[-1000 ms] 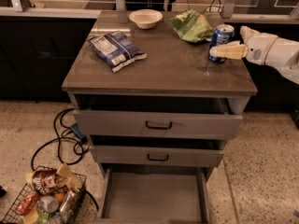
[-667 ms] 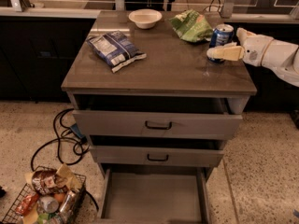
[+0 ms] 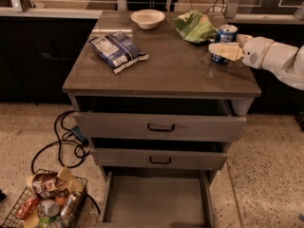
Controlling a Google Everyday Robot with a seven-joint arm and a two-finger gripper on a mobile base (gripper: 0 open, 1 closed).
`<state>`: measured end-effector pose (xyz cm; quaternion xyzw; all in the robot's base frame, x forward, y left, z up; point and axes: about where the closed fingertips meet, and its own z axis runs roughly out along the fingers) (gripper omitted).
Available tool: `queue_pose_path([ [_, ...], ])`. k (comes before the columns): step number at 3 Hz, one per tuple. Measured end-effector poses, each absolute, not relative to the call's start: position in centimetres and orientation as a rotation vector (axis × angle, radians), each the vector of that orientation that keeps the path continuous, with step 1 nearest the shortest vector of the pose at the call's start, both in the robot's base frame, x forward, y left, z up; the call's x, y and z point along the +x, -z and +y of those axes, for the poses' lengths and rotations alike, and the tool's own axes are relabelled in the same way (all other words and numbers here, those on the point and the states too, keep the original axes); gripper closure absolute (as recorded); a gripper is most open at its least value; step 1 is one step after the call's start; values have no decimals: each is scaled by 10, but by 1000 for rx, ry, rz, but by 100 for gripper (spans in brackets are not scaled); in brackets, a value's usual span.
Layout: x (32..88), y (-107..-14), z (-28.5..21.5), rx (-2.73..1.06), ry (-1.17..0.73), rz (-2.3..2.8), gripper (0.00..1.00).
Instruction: Place pepsi can into bottom drawer
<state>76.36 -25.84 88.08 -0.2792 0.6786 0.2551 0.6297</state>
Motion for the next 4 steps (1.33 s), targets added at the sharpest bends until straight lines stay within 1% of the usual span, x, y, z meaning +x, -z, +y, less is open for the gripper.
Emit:
queue_pose_path([
  [1,764,-880,-256,-642,-588,1554,59],
  [2,766,-880,-250,-647,-595,1552,90],
  [3,766,-879,-247,-649,-599,1551,100],
  [4,766,-880,-247,-649,-599,1551,100],
])
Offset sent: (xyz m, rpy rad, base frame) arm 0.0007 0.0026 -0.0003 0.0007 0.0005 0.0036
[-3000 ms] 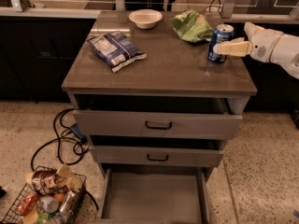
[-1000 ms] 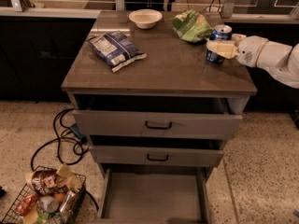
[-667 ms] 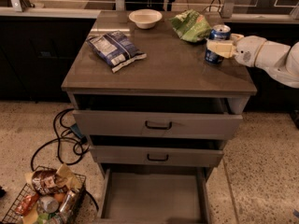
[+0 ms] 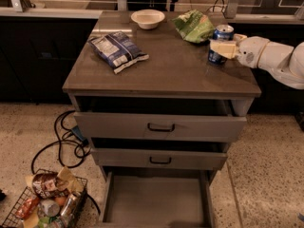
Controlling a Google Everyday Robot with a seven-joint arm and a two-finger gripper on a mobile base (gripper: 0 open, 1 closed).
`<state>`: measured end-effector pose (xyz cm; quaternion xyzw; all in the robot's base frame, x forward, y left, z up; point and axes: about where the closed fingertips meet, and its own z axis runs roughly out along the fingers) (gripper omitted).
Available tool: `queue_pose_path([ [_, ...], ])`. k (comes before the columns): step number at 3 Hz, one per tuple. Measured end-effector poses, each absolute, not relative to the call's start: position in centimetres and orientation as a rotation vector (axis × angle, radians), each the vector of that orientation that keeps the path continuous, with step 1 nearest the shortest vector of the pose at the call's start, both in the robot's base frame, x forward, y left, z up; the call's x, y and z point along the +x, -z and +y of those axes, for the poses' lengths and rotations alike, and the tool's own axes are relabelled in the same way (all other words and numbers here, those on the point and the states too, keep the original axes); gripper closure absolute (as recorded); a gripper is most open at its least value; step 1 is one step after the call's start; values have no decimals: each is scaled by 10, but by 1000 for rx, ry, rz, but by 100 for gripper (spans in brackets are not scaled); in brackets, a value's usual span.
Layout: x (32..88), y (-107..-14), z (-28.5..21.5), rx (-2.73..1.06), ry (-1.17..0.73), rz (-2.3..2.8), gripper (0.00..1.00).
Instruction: Place pepsi can into bottom drawer
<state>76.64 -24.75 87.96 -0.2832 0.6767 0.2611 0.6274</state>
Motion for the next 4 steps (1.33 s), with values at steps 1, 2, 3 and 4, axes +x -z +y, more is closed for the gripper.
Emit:
queue_pose_path([
  [1,756,-901,-255,-647,-569,1545,100],
  [2,731,-933,-265,-656,-533,1529,100],
  [3,698,-960,-273,-668,-520,1514,100],
  [4,664,-967,-279,-675,-528,1510,100],
])
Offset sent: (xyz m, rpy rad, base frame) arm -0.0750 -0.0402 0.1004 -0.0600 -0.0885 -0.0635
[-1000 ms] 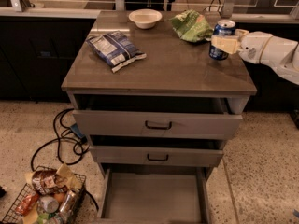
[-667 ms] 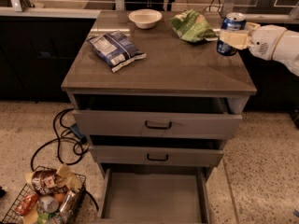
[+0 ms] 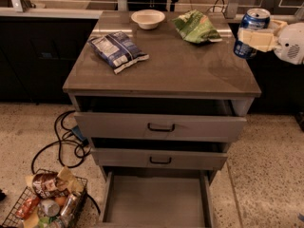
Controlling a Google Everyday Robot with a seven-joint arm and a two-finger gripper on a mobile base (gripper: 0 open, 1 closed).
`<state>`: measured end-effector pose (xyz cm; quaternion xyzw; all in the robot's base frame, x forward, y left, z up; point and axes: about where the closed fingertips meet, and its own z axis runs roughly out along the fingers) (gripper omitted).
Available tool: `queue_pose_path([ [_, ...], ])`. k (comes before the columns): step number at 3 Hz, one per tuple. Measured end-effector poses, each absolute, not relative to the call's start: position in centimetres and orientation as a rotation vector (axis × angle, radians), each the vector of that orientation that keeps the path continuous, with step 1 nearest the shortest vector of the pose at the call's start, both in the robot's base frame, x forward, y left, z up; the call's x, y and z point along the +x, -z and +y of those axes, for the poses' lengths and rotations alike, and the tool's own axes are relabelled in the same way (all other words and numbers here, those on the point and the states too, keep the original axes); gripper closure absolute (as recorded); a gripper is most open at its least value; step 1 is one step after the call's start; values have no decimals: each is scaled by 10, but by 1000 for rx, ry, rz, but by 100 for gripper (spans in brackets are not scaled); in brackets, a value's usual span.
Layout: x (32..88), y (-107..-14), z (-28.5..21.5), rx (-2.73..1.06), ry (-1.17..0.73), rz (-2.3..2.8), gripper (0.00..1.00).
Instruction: Place pepsi can into bottom drawer
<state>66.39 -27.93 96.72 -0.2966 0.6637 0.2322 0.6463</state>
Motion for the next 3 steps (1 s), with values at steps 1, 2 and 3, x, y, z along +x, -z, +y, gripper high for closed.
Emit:
queue_pose_path([
  [1,628,-955,-282,-695,-546,1501,100],
  [2,575,-910,-280,-750,-573,1516,100],
  [3,547,-880,-278,-783,-605,1533,100],
])
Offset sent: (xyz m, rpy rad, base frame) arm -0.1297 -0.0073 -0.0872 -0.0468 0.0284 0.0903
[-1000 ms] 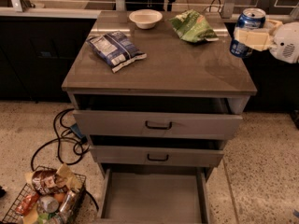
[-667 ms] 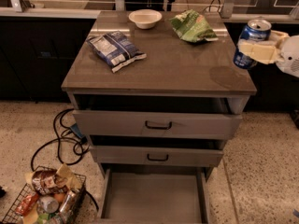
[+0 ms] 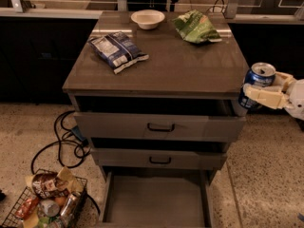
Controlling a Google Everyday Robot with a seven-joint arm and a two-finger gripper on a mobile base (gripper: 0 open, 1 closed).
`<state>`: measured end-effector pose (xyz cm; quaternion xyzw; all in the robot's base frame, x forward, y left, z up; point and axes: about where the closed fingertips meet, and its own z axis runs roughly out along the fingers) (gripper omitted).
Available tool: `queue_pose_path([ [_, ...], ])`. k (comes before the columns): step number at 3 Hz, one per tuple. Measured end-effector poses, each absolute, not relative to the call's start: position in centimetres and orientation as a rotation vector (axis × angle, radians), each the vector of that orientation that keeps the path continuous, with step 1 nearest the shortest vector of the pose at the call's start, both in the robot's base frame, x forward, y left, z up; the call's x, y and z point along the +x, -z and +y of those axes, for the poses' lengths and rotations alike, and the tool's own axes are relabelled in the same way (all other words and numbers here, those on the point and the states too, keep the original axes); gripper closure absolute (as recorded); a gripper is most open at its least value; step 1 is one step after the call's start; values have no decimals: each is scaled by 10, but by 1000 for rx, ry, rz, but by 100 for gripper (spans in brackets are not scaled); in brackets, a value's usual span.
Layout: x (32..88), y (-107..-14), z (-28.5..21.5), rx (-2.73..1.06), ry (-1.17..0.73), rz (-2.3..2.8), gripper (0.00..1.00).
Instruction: Place pepsi can into bottom drawer
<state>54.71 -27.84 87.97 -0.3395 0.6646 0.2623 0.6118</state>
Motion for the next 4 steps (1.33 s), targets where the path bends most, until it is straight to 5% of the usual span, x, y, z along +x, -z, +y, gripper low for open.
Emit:
queue_pose_path([
  [4,501,-806,-266,-854,-688,1537,100],
])
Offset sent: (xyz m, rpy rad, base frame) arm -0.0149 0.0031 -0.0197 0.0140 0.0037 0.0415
